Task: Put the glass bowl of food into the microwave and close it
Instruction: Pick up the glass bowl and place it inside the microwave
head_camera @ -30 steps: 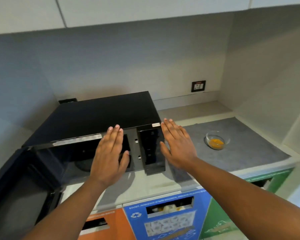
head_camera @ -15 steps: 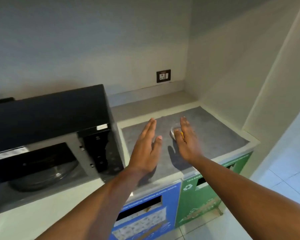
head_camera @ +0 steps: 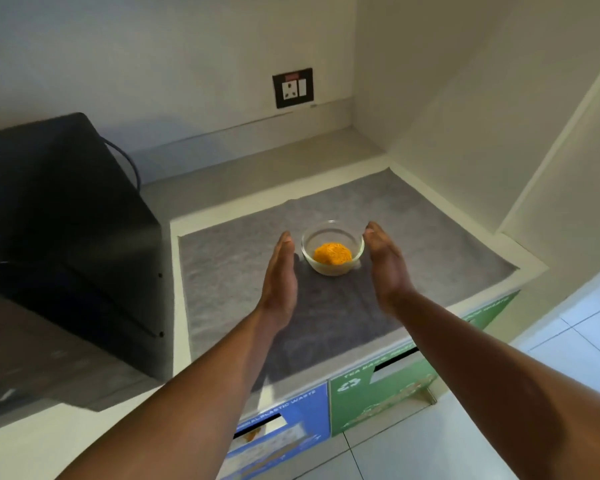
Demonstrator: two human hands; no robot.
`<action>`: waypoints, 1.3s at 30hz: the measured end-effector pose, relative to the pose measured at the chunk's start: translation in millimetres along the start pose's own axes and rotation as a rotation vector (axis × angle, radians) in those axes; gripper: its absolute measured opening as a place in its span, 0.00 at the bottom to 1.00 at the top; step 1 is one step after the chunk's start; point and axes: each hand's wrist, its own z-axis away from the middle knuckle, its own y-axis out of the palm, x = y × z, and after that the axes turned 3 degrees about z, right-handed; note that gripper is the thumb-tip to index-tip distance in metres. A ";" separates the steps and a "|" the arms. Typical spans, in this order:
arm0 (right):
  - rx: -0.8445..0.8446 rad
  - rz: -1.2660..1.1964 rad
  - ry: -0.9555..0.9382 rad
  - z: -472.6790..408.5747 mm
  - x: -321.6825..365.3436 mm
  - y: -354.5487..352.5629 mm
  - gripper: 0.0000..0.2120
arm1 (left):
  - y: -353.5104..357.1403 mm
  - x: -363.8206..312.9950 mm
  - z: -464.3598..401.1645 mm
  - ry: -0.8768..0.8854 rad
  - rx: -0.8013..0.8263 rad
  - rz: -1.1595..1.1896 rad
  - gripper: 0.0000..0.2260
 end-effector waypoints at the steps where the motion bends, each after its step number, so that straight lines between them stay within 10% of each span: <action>1: 0.000 -0.060 0.016 -6.1 -6.5 -0.7 0.20 | 4.2 4.9 -7.4 -0.015 -0.014 0.043 0.29; 5: -0.010 -0.295 0.134 -19.6 -20.3 5.6 0.06 | 21.6 15.3 -30.5 -0.100 -0.060 0.210 0.25; 39: -0.055 -0.272 0.145 168.7 26.6 92.7 0.22 | -74.6 -43.4 120.5 -0.114 -0.027 0.357 0.16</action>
